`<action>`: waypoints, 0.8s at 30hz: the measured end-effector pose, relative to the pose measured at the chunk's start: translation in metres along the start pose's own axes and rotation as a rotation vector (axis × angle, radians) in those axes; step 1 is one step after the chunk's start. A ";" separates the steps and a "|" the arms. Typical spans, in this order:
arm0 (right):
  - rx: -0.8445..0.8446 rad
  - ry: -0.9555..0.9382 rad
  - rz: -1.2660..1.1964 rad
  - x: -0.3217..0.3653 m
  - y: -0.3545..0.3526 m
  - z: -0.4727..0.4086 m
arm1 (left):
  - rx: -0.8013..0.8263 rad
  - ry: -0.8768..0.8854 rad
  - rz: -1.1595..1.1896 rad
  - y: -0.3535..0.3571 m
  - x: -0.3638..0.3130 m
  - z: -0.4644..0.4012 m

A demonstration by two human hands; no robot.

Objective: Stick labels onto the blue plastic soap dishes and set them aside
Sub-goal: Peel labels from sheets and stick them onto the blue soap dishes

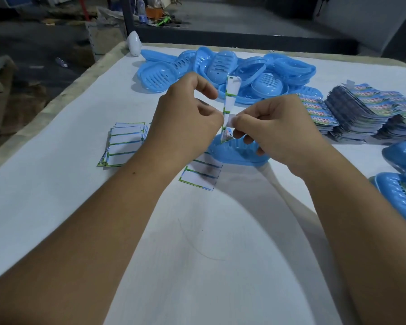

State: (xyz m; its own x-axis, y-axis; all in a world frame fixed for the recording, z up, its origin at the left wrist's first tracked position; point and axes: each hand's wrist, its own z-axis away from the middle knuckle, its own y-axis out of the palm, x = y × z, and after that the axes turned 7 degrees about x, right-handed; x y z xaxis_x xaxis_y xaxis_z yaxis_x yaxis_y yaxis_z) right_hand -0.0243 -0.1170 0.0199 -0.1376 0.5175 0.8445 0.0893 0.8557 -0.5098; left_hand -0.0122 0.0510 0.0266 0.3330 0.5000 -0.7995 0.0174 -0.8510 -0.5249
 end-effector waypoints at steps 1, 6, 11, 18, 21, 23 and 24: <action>-0.001 0.009 -0.008 0.000 -0.001 0.000 | -0.008 -0.006 -0.008 0.000 0.001 -0.001; 0.025 0.052 -0.045 -0.001 -0.009 0.000 | -0.036 -0.013 -0.085 -0.002 0.004 -0.004; 0.038 0.100 -0.047 -0.003 -0.014 -0.001 | -0.057 -0.013 -0.129 -0.002 0.011 -0.008; 0.042 0.166 -0.042 -0.003 -0.021 -0.002 | -0.069 -0.033 -0.208 -0.005 0.016 -0.012; 0.048 0.191 -0.041 -0.004 -0.022 -0.002 | -0.086 -0.012 -0.280 -0.006 0.016 -0.012; 0.047 0.205 -0.036 -0.004 -0.023 -0.003 | -0.092 -0.025 -0.311 -0.008 0.016 -0.012; 0.046 0.212 -0.037 -0.004 -0.023 -0.003 | -0.093 -0.042 -0.320 -0.009 0.016 -0.012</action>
State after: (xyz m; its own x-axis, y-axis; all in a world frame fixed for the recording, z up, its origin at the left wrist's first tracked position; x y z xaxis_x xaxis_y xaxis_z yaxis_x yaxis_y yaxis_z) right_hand -0.0226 -0.1387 0.0289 0.0709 0.4771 0.8760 0.0425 0.8759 -0.4806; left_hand 0.0042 0.0648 0.0221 0.2576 0.7490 -0.6104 0.2015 -0.6595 -0.7242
